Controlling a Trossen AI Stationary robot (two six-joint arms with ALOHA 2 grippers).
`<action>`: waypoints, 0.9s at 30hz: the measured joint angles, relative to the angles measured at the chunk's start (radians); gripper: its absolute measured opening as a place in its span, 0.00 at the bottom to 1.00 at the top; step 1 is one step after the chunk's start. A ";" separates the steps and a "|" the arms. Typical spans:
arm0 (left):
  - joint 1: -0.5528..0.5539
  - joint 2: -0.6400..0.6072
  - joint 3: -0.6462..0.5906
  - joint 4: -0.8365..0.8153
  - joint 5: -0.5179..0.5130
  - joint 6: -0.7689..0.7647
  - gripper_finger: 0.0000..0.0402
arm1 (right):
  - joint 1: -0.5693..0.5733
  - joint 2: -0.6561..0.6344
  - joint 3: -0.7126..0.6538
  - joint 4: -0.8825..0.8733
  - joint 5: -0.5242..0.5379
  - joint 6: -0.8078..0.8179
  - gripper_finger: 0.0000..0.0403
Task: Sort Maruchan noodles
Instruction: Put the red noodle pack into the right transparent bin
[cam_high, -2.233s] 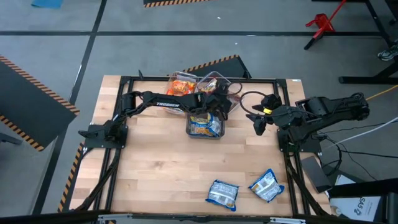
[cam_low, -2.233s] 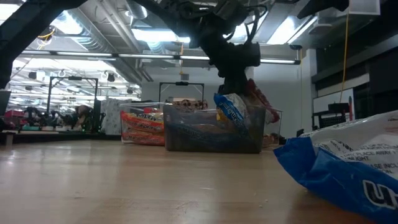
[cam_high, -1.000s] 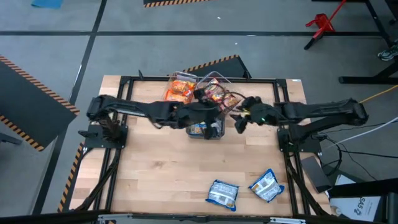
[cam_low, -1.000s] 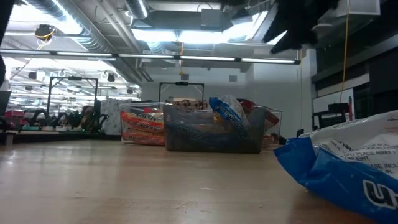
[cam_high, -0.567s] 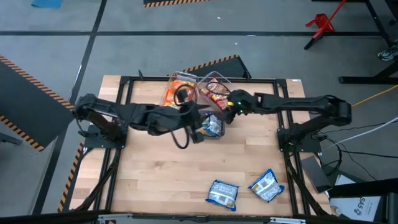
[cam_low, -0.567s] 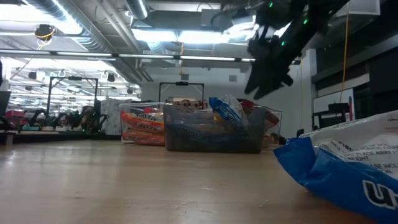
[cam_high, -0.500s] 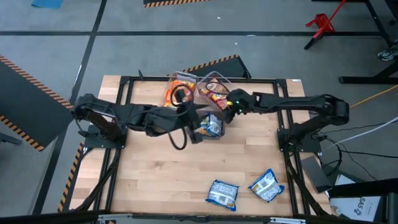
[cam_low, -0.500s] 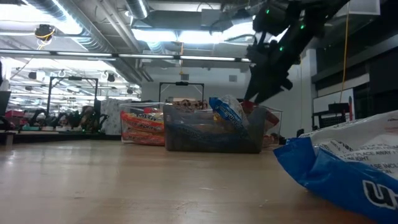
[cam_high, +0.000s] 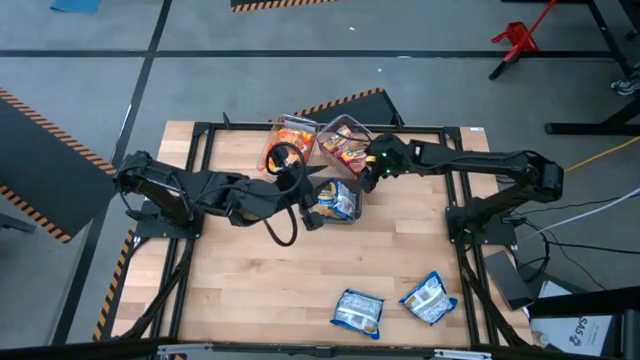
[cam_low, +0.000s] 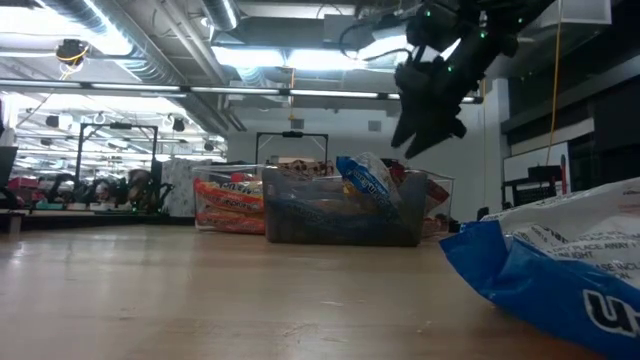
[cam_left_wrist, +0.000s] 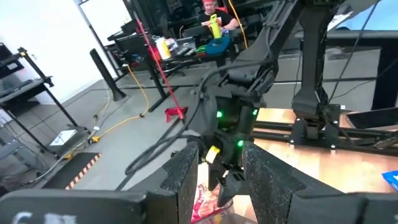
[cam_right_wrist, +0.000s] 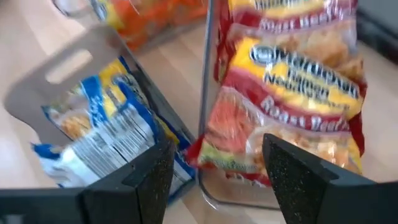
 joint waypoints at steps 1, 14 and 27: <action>0.000 0.000 0.000 0.002 0.000 -0.004 0.30 | 0.000 -0.005 0.008 -0.002 0.002 0.000 0.57; 0.000 0.000 0.000 0.006 0.006 -0.078 0.30 | -0.006 0.120 0.030 -0.015 0.177 -0.078 0.57; -0.014 0.000 0.000 0.006 0.014 -0.177 0.30 | -0.007 0.155 0.067 -0.099 0.174 -0.107 0.57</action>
